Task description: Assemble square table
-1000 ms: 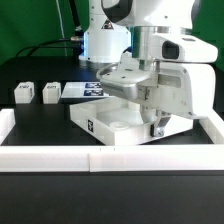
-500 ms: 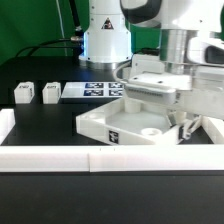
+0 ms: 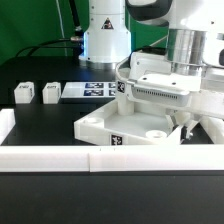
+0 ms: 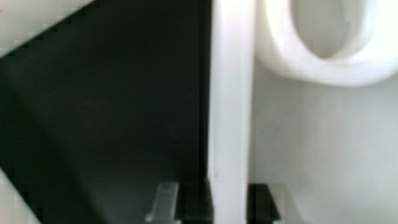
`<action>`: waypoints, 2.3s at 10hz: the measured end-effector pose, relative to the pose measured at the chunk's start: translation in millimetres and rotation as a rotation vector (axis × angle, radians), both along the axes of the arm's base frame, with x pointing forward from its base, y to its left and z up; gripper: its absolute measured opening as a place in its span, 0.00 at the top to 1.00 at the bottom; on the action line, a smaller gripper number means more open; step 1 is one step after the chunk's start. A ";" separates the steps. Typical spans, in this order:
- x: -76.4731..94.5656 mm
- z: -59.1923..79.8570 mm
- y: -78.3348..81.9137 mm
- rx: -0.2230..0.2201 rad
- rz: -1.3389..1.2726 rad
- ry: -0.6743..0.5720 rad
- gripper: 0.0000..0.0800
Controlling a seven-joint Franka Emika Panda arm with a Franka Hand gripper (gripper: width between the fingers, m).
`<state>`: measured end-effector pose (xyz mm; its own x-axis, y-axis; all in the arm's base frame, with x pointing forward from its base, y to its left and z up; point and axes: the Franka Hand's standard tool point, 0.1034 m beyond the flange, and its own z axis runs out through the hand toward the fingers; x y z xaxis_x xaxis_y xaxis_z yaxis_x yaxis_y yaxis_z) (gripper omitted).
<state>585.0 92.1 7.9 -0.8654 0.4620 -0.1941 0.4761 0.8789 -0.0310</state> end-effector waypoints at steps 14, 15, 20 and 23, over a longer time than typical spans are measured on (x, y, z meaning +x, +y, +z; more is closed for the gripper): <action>-7.3 2.4 32.2 -0.112 0.430 0.122 0.93; -7.2 3.7 32.8 -0.117 0.419 0.127 0.93; -5.5 5.8 12.1 -0.141 0.387 0.142 0.62; 2.4 61.3 -1.3 -0.201 0.355 0.121 0.24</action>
Offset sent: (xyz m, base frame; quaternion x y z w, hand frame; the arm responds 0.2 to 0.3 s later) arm -0.0018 0.0415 0.0021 -0.0136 0.0371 -0.1489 0.9881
